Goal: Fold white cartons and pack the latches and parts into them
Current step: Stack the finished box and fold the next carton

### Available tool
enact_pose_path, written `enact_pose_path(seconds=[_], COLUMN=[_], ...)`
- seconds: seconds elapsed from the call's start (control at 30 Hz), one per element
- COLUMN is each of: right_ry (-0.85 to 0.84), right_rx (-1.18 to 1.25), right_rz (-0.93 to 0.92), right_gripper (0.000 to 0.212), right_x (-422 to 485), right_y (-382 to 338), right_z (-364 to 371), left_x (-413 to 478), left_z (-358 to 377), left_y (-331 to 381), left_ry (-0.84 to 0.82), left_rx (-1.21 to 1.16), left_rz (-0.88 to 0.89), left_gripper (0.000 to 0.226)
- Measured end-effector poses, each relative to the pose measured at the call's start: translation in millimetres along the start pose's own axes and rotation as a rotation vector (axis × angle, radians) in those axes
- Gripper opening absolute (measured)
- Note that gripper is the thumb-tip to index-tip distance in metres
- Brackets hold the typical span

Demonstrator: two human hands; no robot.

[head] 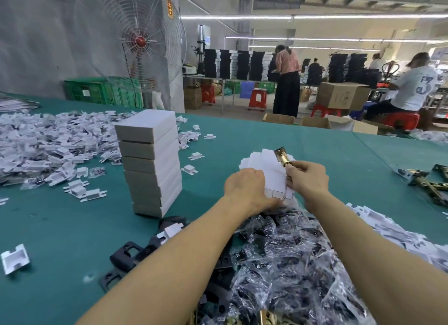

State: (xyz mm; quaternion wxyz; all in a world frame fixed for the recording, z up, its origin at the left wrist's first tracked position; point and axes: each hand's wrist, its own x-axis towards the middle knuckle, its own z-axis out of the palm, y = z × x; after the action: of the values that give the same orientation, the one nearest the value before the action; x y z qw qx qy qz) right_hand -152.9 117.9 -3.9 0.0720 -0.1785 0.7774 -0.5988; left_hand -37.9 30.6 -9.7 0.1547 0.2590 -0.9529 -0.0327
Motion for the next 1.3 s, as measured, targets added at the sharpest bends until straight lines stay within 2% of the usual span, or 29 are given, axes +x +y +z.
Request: enact_pose_path(seconds=[0.1,0.2,0.37,0.6,0.83,1.1,1.2,1.3], right_ry=[0.012,-0.003,-0.01,-0.006,-0.019,-0.061,-0.073,-0.063], right_rx=[0.212,0.406,0.538,0.554,0.308,0.253,0.234,0.222], right_rz=[0.129,0.223,0.281,0.266,0.152,0.243,0.261,0.275], right_gripper=[0.013,0.02,0.025,0.025,0.017,0.021,0.008,0.016], right_x=[6.3,9.7,6.5,3.7,3.2,5.6,3.7,4.0], right_y=[6.3,5.8,0.7,4.8,2.6,-12.9,-15.8,-13.1], right_z=[0.3,-0.4,-4.1,-3.8,0.2,-1.6,-3.0,-4.8], left_x=[3.2,5.1,-0.6,2.3,4.2,1.8,3.0,2.6], left_z=[1.1,0.6,6.8,7.5,3.6,4.3,4.3,6.6], left_y=[3.8,5.5,8.0,6.3,4.3,10.3,8.7,6.2], left_ry=[-0.041,-0.051,-0.023,-0.024,-0.05,-0.028,-0.027,-0.017], left_rx=[-0.05,-0.046,-0.115,-0.132,-0.13,-0.046,-0.001,0.011], left_rz=[-0.016,-0.027,-0.05,-0.041,-0.054,-0.027,-0.012,-0.001], left_gripper=[0.06,0.051,0.053,0.045,0.04,0.04,0.04,0.041])
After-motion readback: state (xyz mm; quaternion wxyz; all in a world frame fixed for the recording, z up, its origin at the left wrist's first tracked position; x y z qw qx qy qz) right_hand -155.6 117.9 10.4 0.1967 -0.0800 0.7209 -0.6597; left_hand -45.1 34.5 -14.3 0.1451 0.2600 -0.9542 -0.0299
